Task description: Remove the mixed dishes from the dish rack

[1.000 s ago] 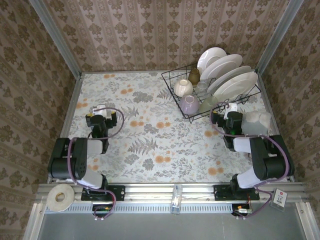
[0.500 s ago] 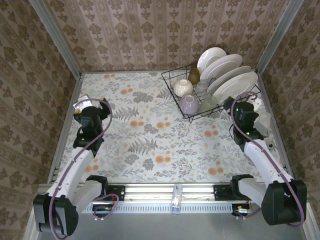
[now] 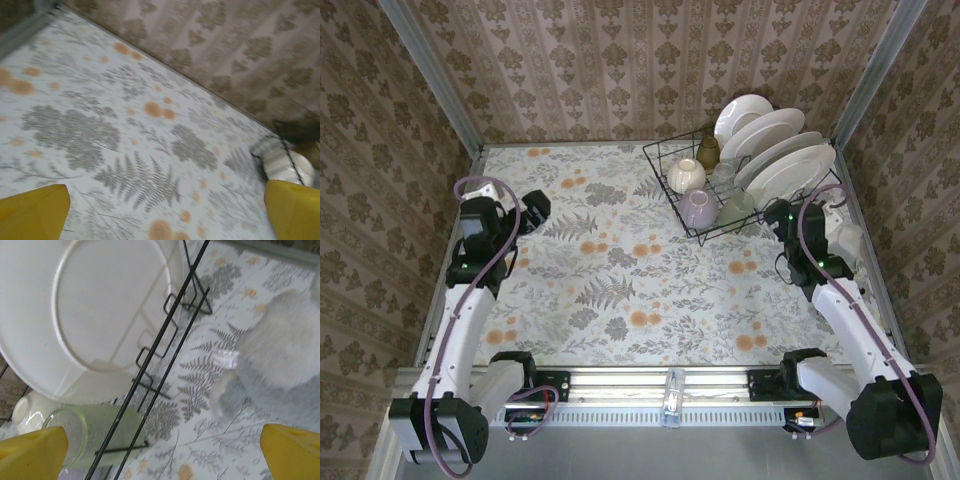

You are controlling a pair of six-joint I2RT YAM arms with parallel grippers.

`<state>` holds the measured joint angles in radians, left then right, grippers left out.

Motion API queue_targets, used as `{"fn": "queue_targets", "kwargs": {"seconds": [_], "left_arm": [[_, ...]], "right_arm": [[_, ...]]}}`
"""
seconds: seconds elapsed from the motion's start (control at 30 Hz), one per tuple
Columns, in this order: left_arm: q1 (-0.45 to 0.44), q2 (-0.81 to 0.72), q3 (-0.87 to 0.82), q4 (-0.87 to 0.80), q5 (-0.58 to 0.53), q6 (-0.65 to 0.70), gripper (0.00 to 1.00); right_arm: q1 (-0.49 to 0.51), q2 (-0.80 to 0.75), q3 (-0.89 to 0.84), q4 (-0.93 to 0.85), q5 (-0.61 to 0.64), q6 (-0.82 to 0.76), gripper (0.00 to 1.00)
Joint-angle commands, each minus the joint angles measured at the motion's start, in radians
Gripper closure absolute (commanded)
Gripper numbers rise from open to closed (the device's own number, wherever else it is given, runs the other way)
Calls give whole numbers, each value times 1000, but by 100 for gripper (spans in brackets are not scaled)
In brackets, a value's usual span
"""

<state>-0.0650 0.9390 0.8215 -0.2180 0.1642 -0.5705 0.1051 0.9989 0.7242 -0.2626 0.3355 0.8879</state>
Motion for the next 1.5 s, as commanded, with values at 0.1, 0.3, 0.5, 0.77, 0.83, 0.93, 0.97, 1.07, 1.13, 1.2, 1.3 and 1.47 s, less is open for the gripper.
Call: {"fn": "queue_targets", "kwargs": {"seconds": [0.1, 0.3, 0.5, 0.77, 0.83, 0.93, 0.97, 1.07, 1.13, 1.2, 1.3, 1.47], "left_arm": [[-88, 28, 71, -11, 350, 148, 0], [-250, 65, 93, -55, 503, 296, 0], [-343, 38, 32, -26, 486, 376, 0], [-344, 15, 20, -37, 414, 397, 0], [-345, 3, 16, -35, 404, 402, 0], [-344, -15, 6, -33, 388, 407, 0], [-344, -18, 4, -32, 385, 407, 0], [-346, -19, 1, -34, 375, 405, 0], [-347, -23, 1, -34, 373, 406, 0], [-346, -31, 0, -35, 366, 411, 0], [-346, -43, -4, -38, 353, 416, 0], [-347, -54, -9, -38, 344, 419, 0]], "right_arm": [[140, 89, 174, -178, 86, 124, 0], [180, 203, 234, -220, 18, 209, 5], [220, 311, 298, -245, 21, 243, 22], [257, 447, 378, -269, -21, 302, 33], [261, 484, 403, -269, -42, 312, 34], [269, 531, 429, -268, -65, 324, 36], [273, 543, 439, -267, -70, 327, 37], [281, 579, 461, -269, -76, 346, 44], [285, 590, 465, -269, -80, 361, 47], [291, 598, 465, -269, -81, 372, 48], [295, 611, 465, -269, -92, 383, 52], [302, 619, 451, -270, -112, 389, 67]]}}
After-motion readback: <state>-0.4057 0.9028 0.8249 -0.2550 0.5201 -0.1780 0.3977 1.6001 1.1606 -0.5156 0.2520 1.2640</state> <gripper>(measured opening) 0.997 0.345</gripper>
